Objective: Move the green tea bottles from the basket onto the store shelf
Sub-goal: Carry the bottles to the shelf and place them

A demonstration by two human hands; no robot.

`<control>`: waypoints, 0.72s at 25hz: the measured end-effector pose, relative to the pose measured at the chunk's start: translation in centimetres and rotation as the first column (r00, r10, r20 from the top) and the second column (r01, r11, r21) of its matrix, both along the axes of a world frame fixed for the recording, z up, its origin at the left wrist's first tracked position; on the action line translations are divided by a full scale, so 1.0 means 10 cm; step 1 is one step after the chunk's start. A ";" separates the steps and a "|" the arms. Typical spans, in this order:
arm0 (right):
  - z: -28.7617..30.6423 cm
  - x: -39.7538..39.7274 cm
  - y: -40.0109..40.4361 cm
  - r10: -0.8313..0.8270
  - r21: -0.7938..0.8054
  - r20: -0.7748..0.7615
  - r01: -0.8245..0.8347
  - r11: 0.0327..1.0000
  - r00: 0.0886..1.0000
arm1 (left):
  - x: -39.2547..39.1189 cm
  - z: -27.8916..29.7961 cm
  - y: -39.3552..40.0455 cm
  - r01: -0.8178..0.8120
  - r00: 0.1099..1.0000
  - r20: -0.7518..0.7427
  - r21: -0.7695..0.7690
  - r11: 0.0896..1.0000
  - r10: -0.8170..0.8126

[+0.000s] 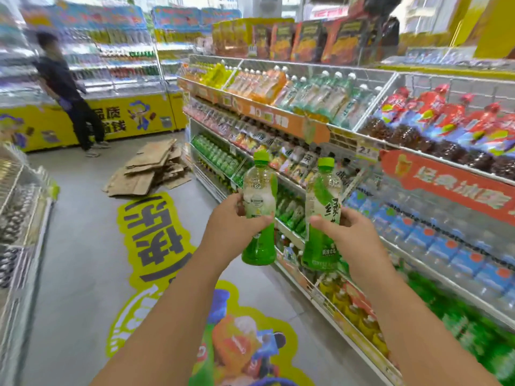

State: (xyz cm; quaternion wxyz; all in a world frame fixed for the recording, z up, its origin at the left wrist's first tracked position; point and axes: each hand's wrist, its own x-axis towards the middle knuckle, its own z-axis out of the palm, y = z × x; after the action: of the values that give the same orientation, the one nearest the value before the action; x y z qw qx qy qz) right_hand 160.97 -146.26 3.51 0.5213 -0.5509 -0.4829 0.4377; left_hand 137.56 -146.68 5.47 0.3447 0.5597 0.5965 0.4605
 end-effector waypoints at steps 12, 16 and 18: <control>-0.06 -0.91 2.17 0.085 -0.013 0.050 -0.084 0.996 0.995 | -0.76 -0.13 2.15 -0.120 0.991 -0.071 -0.041 0.992 0.117; -0.25 -1.17 2.78 0.003 -0.040 0.066 -0.001 0.999 0.998 | -1.02 -0.34 3.03 -0.008 1.000 -0.018 -0.060 0.998 0.007; -0.38 -1.34 3.11 -0.056 -0.037 0.066 0.059 0.998 0.996 | -1.18 -0.47 3.53 0.050 0.999 -0.008 -0.072 0.996 -0.050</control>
State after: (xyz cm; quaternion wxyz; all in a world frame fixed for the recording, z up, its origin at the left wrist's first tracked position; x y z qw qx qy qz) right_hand 147.61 -115.11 -0.30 0.5068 -0.5885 -0.4751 0.4136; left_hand 125.73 -111.42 0.82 0.3729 0.5640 0.6002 0.4273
